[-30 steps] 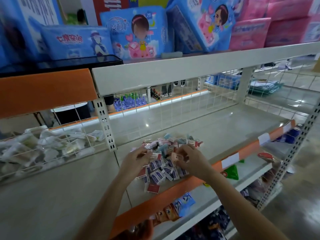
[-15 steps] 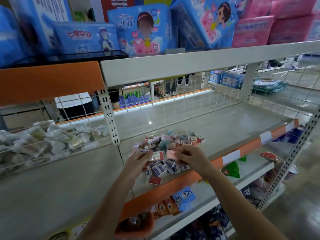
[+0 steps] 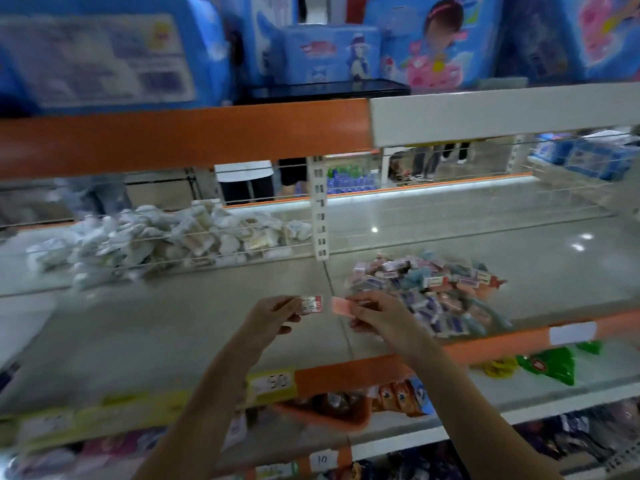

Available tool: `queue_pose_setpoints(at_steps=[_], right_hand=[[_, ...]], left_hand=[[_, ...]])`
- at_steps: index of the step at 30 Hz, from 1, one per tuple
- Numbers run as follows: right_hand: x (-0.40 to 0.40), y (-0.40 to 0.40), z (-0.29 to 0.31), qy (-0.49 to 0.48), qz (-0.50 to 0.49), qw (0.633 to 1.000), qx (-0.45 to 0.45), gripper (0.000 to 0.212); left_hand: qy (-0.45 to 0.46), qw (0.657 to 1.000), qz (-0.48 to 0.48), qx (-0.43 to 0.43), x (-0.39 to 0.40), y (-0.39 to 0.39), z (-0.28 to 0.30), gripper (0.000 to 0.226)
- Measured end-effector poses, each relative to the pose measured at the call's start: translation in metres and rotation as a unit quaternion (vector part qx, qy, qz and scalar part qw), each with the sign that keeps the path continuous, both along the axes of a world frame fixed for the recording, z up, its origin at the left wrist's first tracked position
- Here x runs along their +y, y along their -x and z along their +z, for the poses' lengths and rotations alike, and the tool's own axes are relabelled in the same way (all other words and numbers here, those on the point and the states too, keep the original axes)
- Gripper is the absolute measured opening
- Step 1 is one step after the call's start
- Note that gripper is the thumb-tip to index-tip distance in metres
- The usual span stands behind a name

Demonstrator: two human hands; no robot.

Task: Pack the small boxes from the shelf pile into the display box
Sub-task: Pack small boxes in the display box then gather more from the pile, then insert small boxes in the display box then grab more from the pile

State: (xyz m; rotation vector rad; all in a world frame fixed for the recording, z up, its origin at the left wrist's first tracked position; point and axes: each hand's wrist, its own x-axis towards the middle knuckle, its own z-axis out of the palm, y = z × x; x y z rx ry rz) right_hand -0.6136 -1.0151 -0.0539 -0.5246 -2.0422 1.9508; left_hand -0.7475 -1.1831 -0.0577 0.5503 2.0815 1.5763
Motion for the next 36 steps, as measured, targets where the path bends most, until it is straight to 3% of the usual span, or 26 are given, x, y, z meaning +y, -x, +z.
queue_pose_setpoints(at_steps=[17,29,36], right_hand=[[-0.338,0.15,0.028,-0.016,0.227,0.973,0.023,0.012],[-0.513,0.248,0.022,-0.033,0.342,0.939,0.033,0.013],[-0.576,0.323,0.032,-0.062,0.372,0.925,0.044,0.014]], left_hand=[[0.027,0.965,0.252,0.065,-0.381,0.053,0.029,0.014],[-0.021,0.927,0.373,0.045,-0.565,0.084,0.007,0.016],[-0.01,0.929,0.366,0.055,-0.63,0.152,0.024,0.014]])
